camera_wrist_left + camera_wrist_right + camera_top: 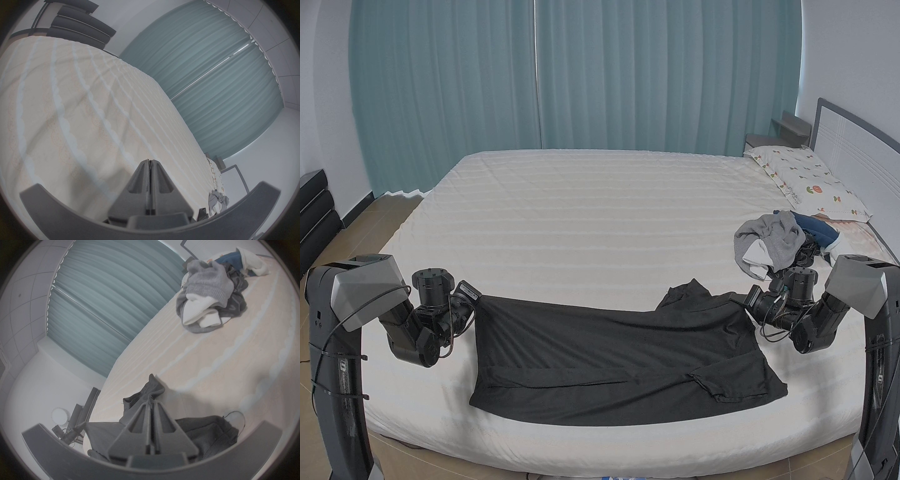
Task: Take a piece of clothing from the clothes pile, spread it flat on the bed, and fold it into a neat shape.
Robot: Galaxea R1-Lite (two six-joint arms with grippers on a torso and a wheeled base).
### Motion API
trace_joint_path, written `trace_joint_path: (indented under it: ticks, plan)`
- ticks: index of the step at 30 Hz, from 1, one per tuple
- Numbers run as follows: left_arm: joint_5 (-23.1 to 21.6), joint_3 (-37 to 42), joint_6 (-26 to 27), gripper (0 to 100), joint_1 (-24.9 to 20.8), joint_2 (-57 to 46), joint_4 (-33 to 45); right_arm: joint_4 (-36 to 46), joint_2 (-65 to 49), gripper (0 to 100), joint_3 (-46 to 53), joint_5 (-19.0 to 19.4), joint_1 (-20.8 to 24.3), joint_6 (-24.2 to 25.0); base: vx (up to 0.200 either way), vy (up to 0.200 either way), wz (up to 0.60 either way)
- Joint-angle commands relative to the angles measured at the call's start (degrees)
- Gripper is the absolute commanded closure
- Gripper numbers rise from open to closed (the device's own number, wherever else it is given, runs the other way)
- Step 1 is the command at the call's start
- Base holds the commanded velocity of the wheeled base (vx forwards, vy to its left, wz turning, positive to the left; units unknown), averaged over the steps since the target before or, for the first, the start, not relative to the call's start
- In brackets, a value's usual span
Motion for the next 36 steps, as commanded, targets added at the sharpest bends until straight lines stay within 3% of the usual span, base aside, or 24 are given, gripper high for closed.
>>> trace_joint_path:
  ticks: [1, 11, 20, 21, 29, 36]
  plan:
    - [-0.05, 0.13, -0.02, 100, -0.07, 0.26, -0.02, 2.01, 1.06, 0, -1.24, 2.28, 0.06, -0.04, 0.0, 0.0, 0.0]
    - [0.04, 0.48, 0.07, 100, -0.16, 0.35, -0.02, 10.27, 3.96, 0, -9.24, 4.3, 0.15, -0.39, 0.0, 0.0, 0.0]
    - [0.04, 0.39, 0.07, 100, -0.16, 0.44, -0.02, 10.62, 3.44, 0, -10.65, 4.39, 0.33, -2.15, 0.0, 0.0, 0.0]
    - [0.04, 0.39, 0.07, 100, -0.16, 0.44, -0.02, 10.88, 3.44, 100, -11.09, 4.48, 0.42, -2.5, 0.0, 0.0, 0.0]
    - [0.04, 0.39, 0.07, 100, -0.16, 0.44, -0.02, 14.84, 3.44, 100, -11.26, 4.39, 0.24, -8.13, 0.0, 0.0, 0.0]
    - [0.04, 0.3, 0.16, 100, -0.16, 0.18, -0.11, 15.19, 1.5, 100, -11.09, 4.21, -0.73, -8.48, 0.0, 0.0, 0.0]
